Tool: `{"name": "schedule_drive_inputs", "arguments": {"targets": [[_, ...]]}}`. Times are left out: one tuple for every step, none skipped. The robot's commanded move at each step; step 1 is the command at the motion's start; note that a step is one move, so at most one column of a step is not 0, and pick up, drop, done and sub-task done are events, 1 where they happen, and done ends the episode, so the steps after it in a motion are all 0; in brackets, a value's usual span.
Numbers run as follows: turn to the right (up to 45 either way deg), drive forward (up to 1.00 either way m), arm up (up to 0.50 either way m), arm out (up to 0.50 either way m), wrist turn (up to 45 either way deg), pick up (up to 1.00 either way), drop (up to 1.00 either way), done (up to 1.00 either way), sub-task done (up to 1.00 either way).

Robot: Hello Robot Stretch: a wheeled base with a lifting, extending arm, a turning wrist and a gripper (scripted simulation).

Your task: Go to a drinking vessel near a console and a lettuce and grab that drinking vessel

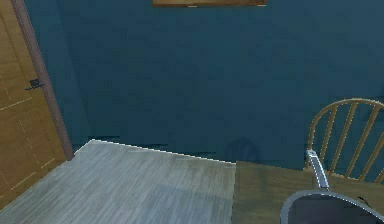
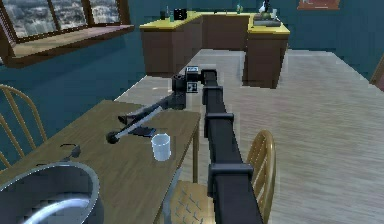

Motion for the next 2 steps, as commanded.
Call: {"name": "schedule_drive_inputs", "arguments": {"targets": [[0.0,0.00,0.00,0.00,45.0,0.00,0.00,0.00,0.00],[0.0,0.00,0.00,0.00,18.0,0.00,0.00,0.00,0.00]]}}
